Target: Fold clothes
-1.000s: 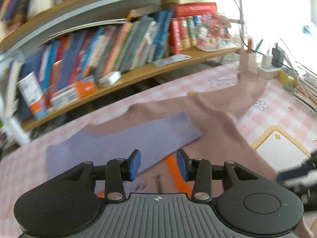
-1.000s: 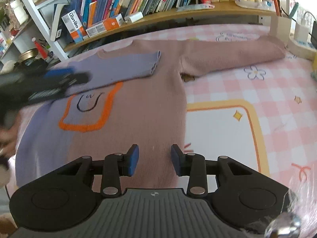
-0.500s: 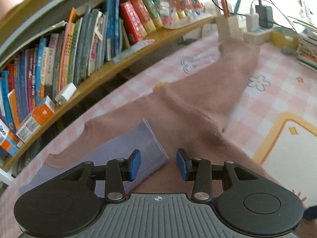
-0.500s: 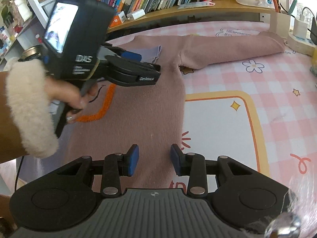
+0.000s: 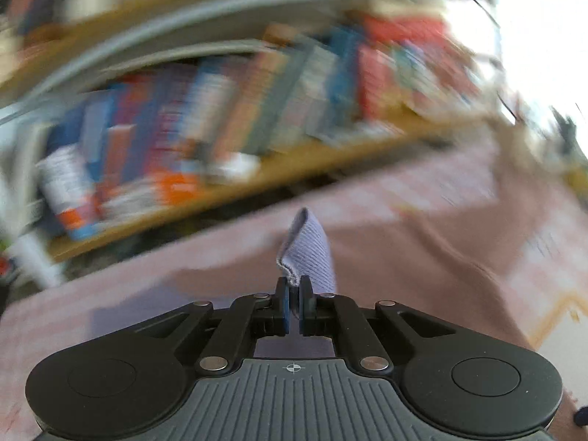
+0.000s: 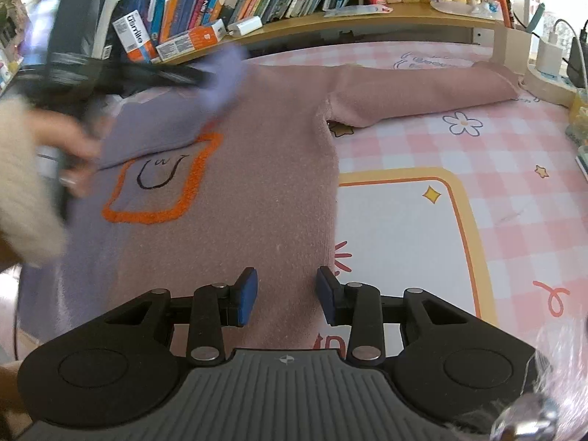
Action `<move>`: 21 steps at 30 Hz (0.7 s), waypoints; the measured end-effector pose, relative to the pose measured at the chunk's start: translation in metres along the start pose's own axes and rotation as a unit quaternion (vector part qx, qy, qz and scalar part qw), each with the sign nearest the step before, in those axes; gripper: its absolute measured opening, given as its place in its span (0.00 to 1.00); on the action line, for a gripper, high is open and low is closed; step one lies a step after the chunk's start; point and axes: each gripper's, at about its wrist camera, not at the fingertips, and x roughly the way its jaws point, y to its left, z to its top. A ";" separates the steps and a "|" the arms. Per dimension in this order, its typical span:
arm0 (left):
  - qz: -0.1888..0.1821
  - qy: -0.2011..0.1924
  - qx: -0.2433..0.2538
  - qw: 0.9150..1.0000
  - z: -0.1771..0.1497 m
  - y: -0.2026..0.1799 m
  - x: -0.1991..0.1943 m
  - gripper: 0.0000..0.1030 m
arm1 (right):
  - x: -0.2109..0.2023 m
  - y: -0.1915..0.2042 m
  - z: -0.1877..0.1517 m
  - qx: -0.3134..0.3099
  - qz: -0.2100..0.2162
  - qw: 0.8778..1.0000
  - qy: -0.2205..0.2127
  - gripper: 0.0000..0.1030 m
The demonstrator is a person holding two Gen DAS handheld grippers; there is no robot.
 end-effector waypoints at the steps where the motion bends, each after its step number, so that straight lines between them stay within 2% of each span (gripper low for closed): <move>1: 0.016 -0.010 -0.019 1.000 -0.001 0.022 -0.009 0.05 | 0.000 0.002 0.000 0.001 -0.005 1.000 -0.001 0.33; 5: 0.099 -0.034 -0.088 0.991 -0.017 0.128 -0.054 0.05 | 0.003 0.010 -0.001 -0.006 -0.027 1.000 -0.002 0.35; 10: 0.196 -0.020 -0.100 0.975 -0.048 0.227 -0.090 0.05 | 0.007 0.021 0.000 -0.006 -0.052 0.999 -0.002 0.41; 14: 0.239 0.002 -0.117 0.964 -0.075 0.274 -0.101 0.05 | 0.012 0.030 0.002 -0.005 -0.073 0.997 -0.001 0.48; 21: 0.255 0.020 -0.126 0.959 -0.104 0.306 -0.098 0.05 | 0.020 0.047 0.001 -0.013 -0.118 0.993 0.001 0.51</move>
